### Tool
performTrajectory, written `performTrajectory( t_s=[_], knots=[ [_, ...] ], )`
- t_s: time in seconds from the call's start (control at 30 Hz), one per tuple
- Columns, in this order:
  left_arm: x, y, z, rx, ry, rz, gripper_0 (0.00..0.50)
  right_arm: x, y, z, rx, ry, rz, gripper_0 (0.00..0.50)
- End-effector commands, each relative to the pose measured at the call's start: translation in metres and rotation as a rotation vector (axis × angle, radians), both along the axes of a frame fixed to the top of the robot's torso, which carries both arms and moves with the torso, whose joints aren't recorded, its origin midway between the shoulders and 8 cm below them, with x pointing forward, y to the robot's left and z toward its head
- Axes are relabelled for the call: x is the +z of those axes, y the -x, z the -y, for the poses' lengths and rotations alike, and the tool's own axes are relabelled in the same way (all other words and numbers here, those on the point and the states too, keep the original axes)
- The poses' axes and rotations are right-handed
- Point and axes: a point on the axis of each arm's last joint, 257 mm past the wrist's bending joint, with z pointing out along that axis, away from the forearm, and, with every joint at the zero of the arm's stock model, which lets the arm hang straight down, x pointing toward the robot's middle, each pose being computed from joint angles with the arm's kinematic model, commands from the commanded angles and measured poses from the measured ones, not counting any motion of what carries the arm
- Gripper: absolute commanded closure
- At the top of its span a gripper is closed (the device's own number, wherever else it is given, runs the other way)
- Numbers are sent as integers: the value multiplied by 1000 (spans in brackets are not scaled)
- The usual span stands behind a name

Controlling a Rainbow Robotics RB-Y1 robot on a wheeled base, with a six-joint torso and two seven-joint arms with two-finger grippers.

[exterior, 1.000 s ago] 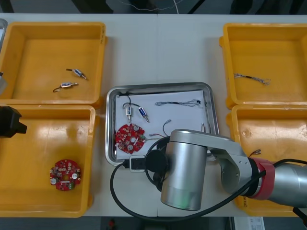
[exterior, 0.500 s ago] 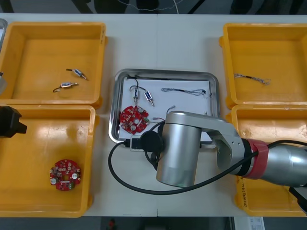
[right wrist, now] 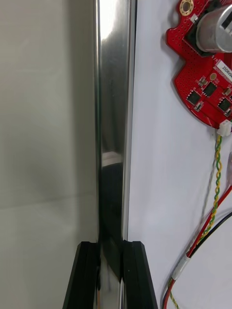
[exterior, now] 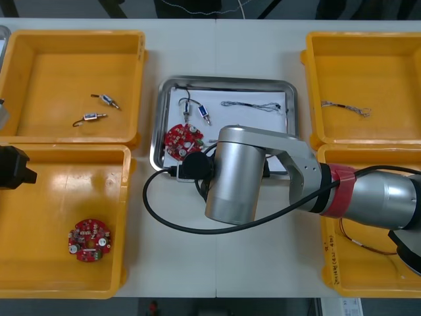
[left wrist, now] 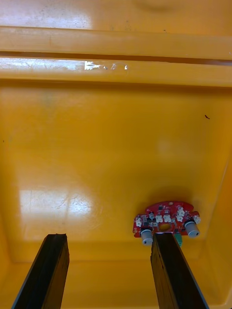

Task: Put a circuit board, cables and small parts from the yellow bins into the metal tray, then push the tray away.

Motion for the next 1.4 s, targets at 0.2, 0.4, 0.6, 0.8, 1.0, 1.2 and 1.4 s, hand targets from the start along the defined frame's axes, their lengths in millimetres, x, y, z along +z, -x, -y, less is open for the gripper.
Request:
performTrajectory(
  t_s=[0.2, 0.4, 0.6, 0.8, 1.0, 1.2, 1.4],
  knots=[
    [13, 4, -17, -19, -67, 19, 0, 35, -34, -33, 74, -45, 88, 500],
    [13, 4, -17, -19, -67, 19, 0, 51, -53, -30, 87, -12, 155, 500],
    [13, 4, -17, -19, -67, 19, 0, 57, -68, -26, 94, 6, 187, 500],
    [13, 4, -17, -19, -67, 19, 0, 66, -83, -28, 121, 16, 239, 500],
    [13, 4, -17, -19, -67, 19, 0, 77, -97, -33, 159, 24, 280, 500],
    [13, 4, -17, -19, -67, 19, 0, 86, -114, -27, 159, 47, 322, 500],
    [13, 4, -17, -19, -67, 19, 0, 100, -131, -26, 155, 41, 352, 500]
  ],
)
